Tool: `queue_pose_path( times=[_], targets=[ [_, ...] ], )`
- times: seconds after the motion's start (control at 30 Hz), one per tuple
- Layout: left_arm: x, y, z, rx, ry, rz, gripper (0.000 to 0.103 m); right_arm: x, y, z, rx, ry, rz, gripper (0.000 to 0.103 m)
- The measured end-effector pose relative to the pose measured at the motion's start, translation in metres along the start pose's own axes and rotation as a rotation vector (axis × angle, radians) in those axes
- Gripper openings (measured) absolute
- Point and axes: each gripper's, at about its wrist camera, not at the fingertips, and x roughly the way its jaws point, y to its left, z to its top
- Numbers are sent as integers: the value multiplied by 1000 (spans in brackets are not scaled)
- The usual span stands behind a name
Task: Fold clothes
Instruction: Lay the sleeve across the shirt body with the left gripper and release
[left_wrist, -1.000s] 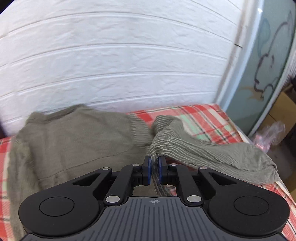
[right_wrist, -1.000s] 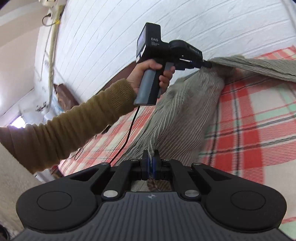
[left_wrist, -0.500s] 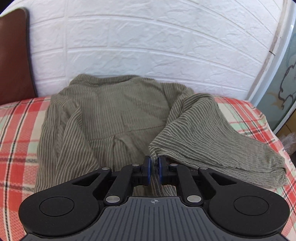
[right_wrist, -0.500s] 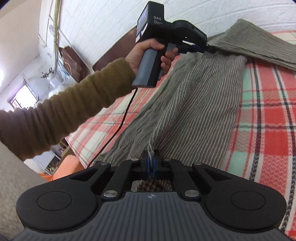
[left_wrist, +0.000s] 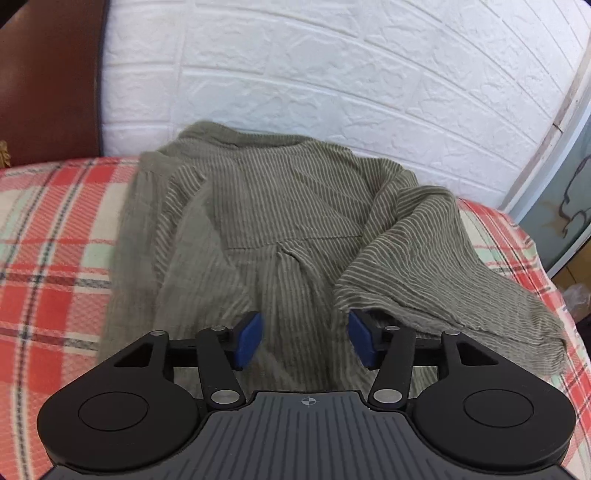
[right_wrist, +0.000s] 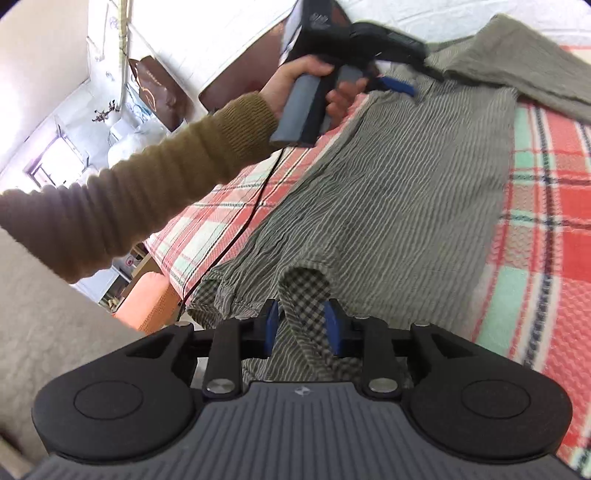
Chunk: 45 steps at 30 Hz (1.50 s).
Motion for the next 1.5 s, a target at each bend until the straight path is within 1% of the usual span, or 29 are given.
queue_pose_path(
  times=[0.07,0.13,0.23,0.3,0.4,0.47,0.57,0.63,0.7,0.8,0.83,0.87,0.9,0.93,0.97,1.0,1.07,1.1,1.13,1.17,1.23,1.3,1.33,1.37,1.43,1.5],
  targets=[
    [-18,2,-6,12,-1,0,69,-14,-3,-3,31,-44,-31,33],
    [-41,0,-21,37,21,-28,69,-27,-9,-7,71,-89,-60,33],
    [-74,-10,-53,86,76,-72,69,-45,-23,-14,150,-153,-88,40],
    [-93,-20,-77,129,114,-97,69,-47,-30,-16,199,-176,-104,40],
    [-117,-39,-111,214,142,-127,72,-45,-36,-22,240,-185,-104,40],
    [-124,-49,-127,258,160,-139,73,-39,-34,-26,254,-183,-94,40],
    [-124,-58,-142,286,193,-146,74,-36,-30,-33,263,-176,-80,41],
    [-122,-61,-147,299,204,-144,75,-34,-25,-37,262,-175,-80,41],
    [-120,-63,-152,296,220,-152,76,-34,-23,-41,267,-179,-77,44],
    [-115,-66,-161,297,239,-160,75,-32,-21,-44,272,-195,-71,44],
    [-112,-69,-164,308,243,-156,69,-31,-21,-43,268,-198,-79,42],
    [-111,-71,-167,322,242,-144,57,-30,-21,-43,264,-199,-89,21],
    [-112,-72,-169,327,234,-134,52,-32,-19,-42,250,-206,-108,5],
    [-114,-71,-169,322,226,-128,48,-34,-16,-40,232,-216,-129,5],
    [-116,-68,-168,295,220,-141,38,-39,-12,-38,216,-235,-136,5],
    [-120,-64,-166,248,217,-173,35,-45,-9,-37,200,-256,-138,5],
    [-128,-55,-161,159,213,-244,33,-56,-1,-35,162,-279,-141,5],
    [-130,-51,-160,130,215,-275,32,-58,2,-34,143,-271,-146,5],
    [-130,-50,-161,123,226,-290,37,-59,4,-34,125,-259,-152,5],
    [-128,-51,-165,135,241,-286,46,-56,3,-35,120,-238,-161,5],
    [-124,-54,-176,181,267,-256,49,-47,0,-38,119,-190,-179,5],
    [-125,-57,-184,226,252,-244,50,-41,-6,-42,152,-158,-185,5],
    [-128,-59,-186,242,244,-243,55,-40,-8,-44,166,-152,-190,5],
    [-131,-60,-186,250,241,-247,61,-41,-9,-45,175,-150,-191,7],
    [-138,-61,-184,264,235,-254,64,-47,-9,-45,177,-148,-185,10],
    [-149,-59,-179,271,201,-249,65,-55,-7,-44,166,-153,-193,23]
  ],
)
